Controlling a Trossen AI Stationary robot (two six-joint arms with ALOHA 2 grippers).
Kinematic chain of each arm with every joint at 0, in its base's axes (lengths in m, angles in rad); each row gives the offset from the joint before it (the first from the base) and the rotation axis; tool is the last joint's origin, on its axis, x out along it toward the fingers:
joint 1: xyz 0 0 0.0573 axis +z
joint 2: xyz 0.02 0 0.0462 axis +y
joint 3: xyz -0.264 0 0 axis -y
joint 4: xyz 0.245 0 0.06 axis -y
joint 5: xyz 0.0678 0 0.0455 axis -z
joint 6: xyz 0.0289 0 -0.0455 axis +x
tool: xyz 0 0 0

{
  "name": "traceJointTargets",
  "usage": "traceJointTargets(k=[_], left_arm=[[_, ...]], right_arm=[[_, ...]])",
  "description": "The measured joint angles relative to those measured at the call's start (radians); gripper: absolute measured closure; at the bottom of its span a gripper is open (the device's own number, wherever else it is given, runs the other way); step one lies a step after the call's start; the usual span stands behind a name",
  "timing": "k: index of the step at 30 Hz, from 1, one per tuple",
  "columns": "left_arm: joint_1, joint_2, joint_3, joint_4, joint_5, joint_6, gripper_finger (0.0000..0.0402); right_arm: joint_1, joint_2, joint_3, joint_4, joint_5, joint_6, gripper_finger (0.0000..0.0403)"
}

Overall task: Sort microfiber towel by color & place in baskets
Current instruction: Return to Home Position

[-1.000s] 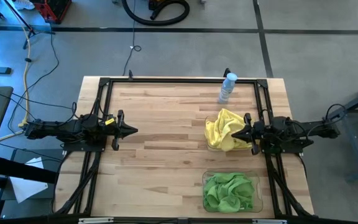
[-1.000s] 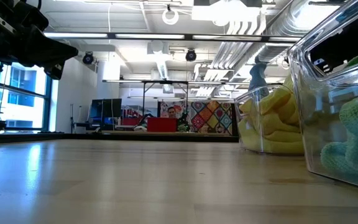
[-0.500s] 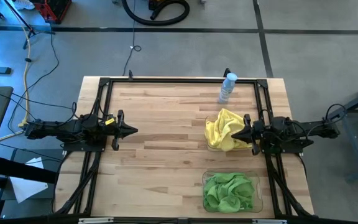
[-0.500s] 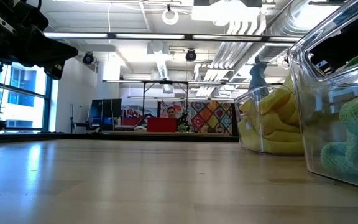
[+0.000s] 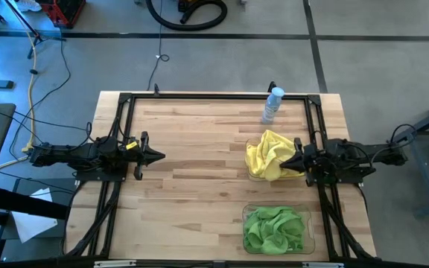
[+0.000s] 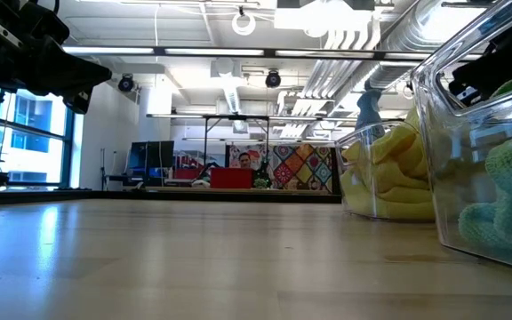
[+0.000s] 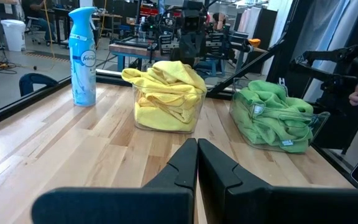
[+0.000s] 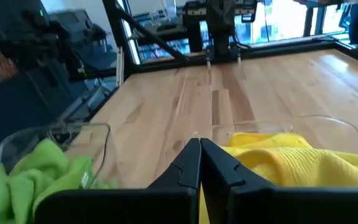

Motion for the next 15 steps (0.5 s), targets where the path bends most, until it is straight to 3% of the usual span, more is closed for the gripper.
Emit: traceJointTargets(k=[15], left_arm=[[0.0, 0.0, 0.0, 0.0, 0.0, 0.0, 0.0401]], right_arm=[[0.0, 0.004, 0.02, -0.035, 0.022, -0.04, 0.0403]])
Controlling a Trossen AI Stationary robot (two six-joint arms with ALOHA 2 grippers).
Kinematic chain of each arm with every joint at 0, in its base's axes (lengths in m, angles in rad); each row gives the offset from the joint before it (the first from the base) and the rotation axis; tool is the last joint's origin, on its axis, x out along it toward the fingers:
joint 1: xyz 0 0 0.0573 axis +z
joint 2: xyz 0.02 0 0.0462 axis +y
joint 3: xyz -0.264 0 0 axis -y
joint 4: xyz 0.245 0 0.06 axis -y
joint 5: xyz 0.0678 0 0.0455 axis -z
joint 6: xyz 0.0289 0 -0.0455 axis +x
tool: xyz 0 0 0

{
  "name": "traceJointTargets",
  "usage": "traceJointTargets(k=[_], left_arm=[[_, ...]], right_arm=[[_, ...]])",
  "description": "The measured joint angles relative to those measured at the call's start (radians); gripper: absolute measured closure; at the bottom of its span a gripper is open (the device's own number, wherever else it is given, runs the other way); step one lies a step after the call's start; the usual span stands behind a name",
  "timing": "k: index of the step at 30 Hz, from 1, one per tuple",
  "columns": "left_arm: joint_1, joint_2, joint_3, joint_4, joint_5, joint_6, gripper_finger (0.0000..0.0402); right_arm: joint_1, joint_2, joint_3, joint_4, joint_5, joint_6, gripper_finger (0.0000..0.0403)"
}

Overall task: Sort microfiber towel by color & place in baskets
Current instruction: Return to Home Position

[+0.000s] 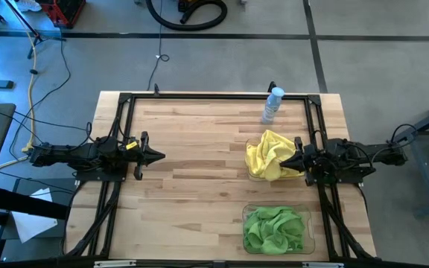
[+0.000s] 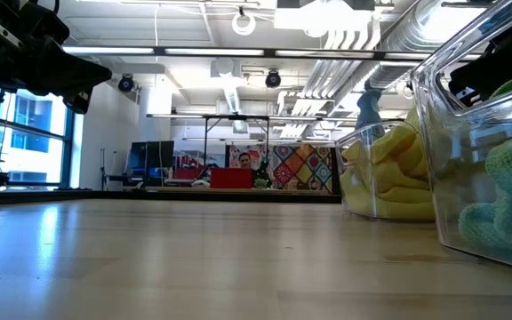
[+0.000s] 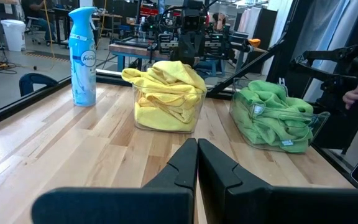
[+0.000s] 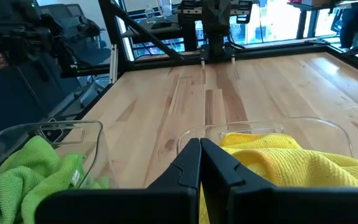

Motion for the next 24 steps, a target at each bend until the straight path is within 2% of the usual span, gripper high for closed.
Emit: traceJointTargets(k=[8, 20, 24], left_arm=[[0.0, 0.0, 0.0, 0.0, 0.0, 0.0, 0.0401], [0.0, 0.0, 0.0, 0.0, 0.0, 0.0, 0.0401], [0.0, 0.0, 0.0, 0.0, 0.0, 0.0, 0.0401]], right_arm=[[0.0, 0.0, 0.0, -0.03, 0.0, -0.005, 0.0403], [0.0, 0.0, -0.001, -0.108, 0.015, -0.248, 0.0402], [0.0, 0.0, -0.001, -0.111, 0.038, -0.266, 0.0402]])
